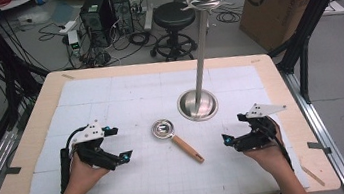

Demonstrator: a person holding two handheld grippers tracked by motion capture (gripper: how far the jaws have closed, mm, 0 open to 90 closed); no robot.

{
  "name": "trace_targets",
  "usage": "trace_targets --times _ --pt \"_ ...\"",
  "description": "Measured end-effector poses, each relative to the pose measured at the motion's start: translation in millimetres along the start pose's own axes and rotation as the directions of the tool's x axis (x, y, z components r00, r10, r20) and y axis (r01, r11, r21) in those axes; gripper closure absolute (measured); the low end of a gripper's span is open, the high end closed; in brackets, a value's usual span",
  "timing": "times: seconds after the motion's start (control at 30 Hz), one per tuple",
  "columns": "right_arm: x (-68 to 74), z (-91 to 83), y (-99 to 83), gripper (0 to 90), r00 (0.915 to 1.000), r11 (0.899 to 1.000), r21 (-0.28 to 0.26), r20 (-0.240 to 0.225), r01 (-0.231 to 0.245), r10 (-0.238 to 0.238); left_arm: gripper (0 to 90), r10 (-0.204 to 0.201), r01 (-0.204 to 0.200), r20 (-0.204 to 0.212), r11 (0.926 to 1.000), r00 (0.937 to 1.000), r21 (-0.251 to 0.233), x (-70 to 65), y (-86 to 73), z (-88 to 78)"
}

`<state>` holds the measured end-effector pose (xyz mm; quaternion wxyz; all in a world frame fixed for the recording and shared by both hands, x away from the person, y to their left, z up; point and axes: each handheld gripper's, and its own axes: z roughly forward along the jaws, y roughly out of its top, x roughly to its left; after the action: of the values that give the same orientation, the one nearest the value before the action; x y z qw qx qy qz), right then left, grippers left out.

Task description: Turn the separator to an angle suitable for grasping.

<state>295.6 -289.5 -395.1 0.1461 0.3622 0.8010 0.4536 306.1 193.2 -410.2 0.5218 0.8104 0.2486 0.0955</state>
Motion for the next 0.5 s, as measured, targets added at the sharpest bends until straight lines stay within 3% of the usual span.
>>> trace_targets --times 0.2,0.5 --pt "-5.1 0.4 -1.7 1.0 0.9999 1.0 0.016 0.013 -0.006 0.006 1.8 0.004 -0.004 -0.006 1.0 1.0 -0.001 0.1 0.2 -1.4" --pt "1.0 -4.4 3.3 1.0 0.9998 1.0 0.002 0.02 0.0 0.0 1.8 -0.001 0.001 -0.018 0.9999 0.9998 -0.013 2.9 -2.0 -7.3"
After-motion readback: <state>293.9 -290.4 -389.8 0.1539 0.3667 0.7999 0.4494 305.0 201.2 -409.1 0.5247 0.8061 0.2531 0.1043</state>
